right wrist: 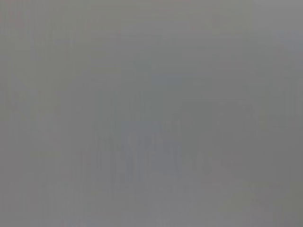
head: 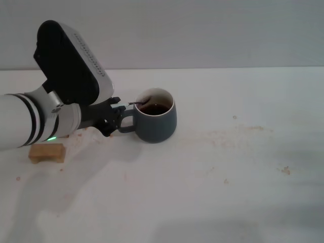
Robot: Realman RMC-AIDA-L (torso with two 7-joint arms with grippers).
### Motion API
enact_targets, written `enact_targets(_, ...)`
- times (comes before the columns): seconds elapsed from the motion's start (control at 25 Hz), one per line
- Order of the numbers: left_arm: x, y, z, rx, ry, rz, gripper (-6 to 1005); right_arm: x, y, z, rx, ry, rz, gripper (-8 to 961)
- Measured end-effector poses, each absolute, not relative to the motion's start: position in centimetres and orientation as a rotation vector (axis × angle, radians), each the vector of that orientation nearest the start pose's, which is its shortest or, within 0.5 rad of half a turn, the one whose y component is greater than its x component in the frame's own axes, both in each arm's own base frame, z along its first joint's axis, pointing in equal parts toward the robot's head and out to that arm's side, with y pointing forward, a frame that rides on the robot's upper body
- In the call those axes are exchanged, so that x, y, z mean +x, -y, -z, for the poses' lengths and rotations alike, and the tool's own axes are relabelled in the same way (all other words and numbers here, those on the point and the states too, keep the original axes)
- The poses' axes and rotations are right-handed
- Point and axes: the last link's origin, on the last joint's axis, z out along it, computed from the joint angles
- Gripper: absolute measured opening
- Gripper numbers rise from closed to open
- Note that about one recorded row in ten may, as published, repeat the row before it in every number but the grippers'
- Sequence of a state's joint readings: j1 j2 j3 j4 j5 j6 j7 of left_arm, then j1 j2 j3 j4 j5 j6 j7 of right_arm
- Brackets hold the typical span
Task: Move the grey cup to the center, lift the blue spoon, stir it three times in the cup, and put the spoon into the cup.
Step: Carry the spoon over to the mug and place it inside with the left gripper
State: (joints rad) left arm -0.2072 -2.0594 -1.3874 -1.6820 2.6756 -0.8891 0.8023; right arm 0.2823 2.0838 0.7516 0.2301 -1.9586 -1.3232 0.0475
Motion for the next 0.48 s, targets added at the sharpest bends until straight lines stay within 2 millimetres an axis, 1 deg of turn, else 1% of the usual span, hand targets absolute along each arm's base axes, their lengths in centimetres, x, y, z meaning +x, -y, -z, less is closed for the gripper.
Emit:
enact_targets(0.24,-16.3,-34.4,1.1,-2.375,0.128,-0.203,222,36.1,-28.1,-1.2,-1.285,-0.578,-0.681,-2)
enact_targets(0.28,-15.9,-34.6,1.5,-2.388,0.113,-0.202,224,36.2,-28.1,-1.2,-1.286,-0.579,-0.680,-2)
enact_targets(0.44,-15.3,-34.5,2.1,-2.410,0.083,-0.199,232,36.3,-28.1,-1.2,-1.288,-0.583,-0.674,-2)
enact_targets(0.48,-14.7,-34.1,2.7,-2.429,0.054,-0.197,234,36.3,-28.0,-1.2,-1.288,-0.582,-0.672,-2)
